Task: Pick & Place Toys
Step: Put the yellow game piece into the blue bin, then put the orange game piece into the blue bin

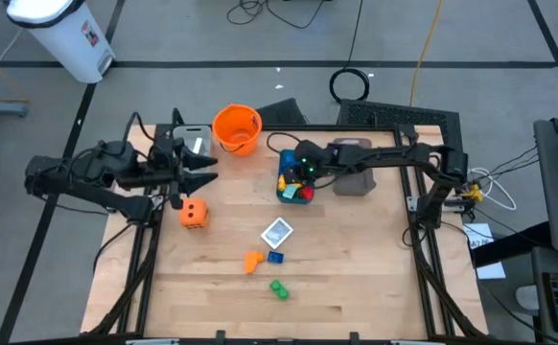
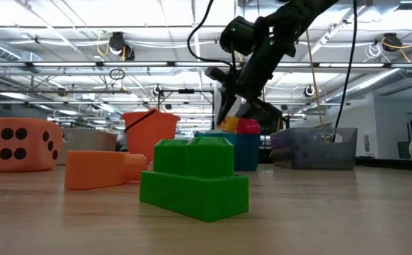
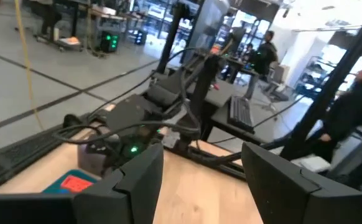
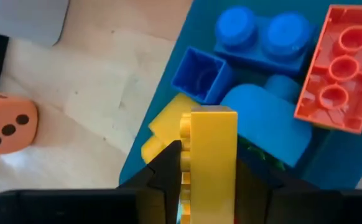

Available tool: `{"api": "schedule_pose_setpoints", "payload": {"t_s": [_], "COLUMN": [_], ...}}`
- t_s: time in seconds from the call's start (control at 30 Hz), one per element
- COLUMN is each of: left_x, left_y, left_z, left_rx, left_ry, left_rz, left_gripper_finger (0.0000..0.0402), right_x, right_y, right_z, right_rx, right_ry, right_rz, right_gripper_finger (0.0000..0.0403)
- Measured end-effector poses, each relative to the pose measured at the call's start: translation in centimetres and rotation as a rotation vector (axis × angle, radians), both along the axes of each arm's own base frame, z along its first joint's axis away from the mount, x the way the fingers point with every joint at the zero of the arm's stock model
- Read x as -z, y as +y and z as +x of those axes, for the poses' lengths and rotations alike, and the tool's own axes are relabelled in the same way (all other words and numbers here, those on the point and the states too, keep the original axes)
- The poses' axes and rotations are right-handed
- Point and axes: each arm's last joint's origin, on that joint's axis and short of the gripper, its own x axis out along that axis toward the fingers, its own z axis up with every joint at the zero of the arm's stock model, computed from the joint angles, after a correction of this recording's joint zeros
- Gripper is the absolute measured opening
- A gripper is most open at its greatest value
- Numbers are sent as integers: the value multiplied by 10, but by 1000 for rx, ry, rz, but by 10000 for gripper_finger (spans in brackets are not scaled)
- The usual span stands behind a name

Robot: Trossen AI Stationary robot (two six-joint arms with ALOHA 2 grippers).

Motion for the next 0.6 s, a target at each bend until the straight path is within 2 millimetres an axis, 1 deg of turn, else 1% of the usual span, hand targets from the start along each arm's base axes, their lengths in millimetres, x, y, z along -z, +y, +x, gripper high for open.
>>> {"api": "schedule_pose_setpoints", "payload": {"t_s": [0.27, 0.37, 0.47, 0.6], "left_x": [0, 0, 3, 6], "left_y": [3, 3, 3, 3], "left_z": [1, 1, 1, 1], "left_rx": [69, 82, 83, 84], "left_ry": [-2, 6, 31, 68], "left_rz": [-2, 1, 13, 16], "left_gripper_finger": [223, 223, 223, 223], "right_x": [-1, -4, -21, -57], "right_y": [-9, -15, -20, -20], "right_z": [2, 4, 6, 13], "right_rx": [-2, 0, -17, -54], "right_ry": [-38, -93, -241, -539], "right_rz": [-26, -19, 5, -8], "right_gripper_finger": [161, 179, 192, 203]}}
